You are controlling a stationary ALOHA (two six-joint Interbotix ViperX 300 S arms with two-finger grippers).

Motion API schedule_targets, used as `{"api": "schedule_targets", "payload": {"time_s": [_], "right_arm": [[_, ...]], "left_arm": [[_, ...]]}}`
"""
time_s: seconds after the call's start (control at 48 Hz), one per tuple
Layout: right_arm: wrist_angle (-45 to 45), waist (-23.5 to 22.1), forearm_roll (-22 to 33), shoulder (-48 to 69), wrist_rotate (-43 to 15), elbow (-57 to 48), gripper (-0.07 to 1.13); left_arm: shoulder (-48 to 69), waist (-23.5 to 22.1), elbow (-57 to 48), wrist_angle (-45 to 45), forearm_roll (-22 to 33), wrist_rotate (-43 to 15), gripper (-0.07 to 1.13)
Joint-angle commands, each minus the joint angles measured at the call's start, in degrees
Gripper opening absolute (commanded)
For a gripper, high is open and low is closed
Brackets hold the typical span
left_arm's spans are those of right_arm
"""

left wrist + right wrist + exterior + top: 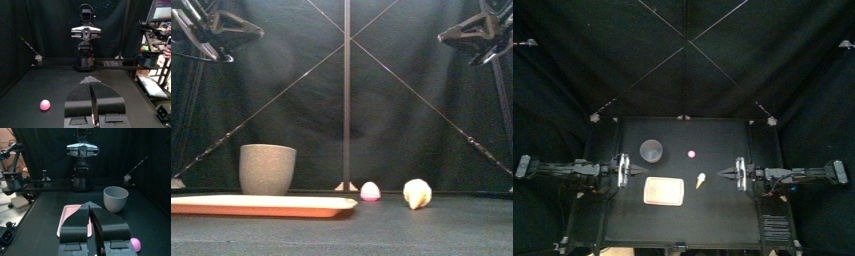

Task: Pick the ice cream then place it on the pink plate
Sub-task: Pick the ice cream

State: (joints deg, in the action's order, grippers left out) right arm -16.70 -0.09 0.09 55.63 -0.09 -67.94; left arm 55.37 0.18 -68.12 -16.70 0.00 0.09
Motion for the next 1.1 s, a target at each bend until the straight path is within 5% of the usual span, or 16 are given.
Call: {"api": "schedule_targets", "payload": {"time_s": [0.021,0.417,0.542,0.875,1.104], "right_arm": [[-0.18,-0.53,-0.18,-2.37,-0.26,0.09,-0.01],[9.58,-1.23,4.31,-21.01,-0.70,6.59,0.11],[13.01,-1.58,4.83,-27.86,-0.62,9.58,0.31],[16.52,-5.27,6.42,-37.09,-0.62,13.10,1.04],[21.18,-7.21,7.91,-41.92,-0.62,13.71,1.04]], "left_arm": [[-0.26,0.53,0.26,-0.62,0.00,-0.18,-0.05],[-0.09,0.62,-0.26,-0.44,-0.26,-0.18,-0.04],[0.00,0.62,-0.26,-0.35,-0.35,-0.18,-0.04],[0.09,0.88,-0.62,-0.35,-0.35,-0.18,-0.04],[0.09,1.23,-0.79,-0.35,-0.35,-0.26,-0.04]]}}
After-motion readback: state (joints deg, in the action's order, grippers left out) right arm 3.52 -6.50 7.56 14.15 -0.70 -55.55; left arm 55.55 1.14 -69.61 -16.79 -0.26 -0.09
